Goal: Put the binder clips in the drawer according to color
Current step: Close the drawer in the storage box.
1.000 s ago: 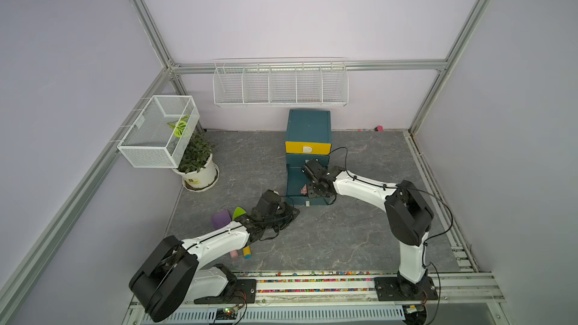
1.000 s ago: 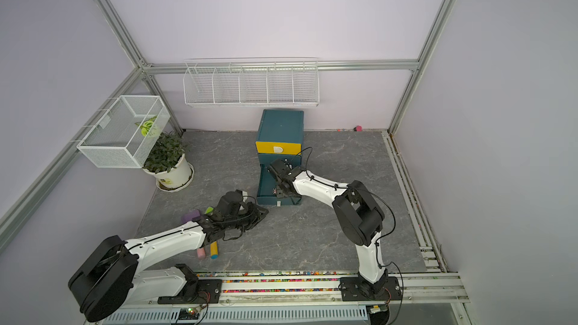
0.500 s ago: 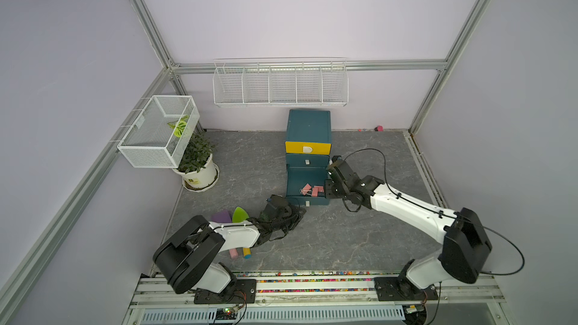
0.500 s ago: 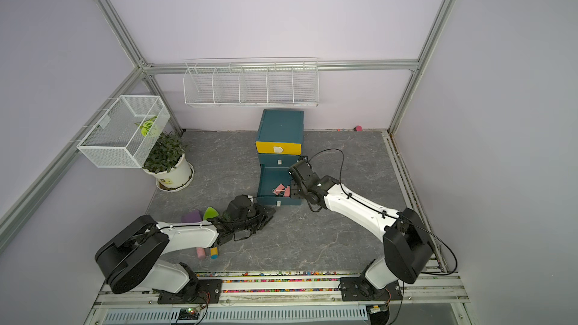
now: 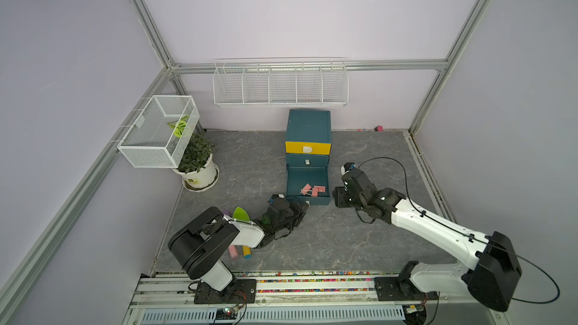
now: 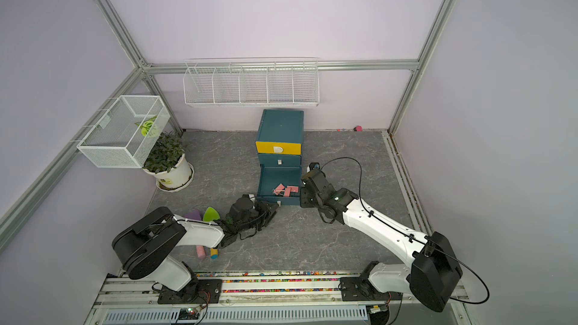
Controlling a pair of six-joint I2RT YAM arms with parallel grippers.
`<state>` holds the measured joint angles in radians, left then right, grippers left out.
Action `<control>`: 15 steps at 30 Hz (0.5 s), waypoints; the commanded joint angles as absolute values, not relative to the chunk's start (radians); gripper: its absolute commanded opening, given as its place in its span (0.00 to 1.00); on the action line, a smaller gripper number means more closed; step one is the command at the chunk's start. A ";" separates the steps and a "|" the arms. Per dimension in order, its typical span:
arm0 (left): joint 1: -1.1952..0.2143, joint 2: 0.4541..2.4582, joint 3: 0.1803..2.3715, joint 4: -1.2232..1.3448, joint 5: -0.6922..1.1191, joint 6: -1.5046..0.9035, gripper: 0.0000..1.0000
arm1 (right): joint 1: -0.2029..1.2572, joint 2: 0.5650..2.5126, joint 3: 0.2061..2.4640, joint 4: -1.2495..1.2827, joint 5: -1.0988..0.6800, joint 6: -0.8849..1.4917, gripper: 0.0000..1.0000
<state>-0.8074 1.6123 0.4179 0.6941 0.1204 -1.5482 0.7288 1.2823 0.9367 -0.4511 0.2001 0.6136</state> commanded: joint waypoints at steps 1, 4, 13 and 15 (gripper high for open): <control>-0.812 1.673 0.449 0.733 0.113 -1.570 0.40 | 0.721 1.255 0.913 -0.456 0.192 0.621 0.50; -0.804 1.723 0.444 0.816 0.108 -1.594 0.35 | 0.722 1.238 0.908 -0.460 0.191 0.624 0.50; -0.795 1.756 0.445 0.887 0.090 -1.593 0.30 | 0.722 1.223 0.896 -0.483 0.195 0.618 0.50; -0.794 1.743 0.434 0.885 0.078 -1.594 0.31 | 0.722 1.223 0.888 -0.481 0.192 0.622 0.50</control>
<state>-0.7986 1.7538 0.4358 0.8513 0.1097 -1.5902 0.7258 1.2373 0.9173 -0.4591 0.1963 0.6136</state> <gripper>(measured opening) 0.307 0.497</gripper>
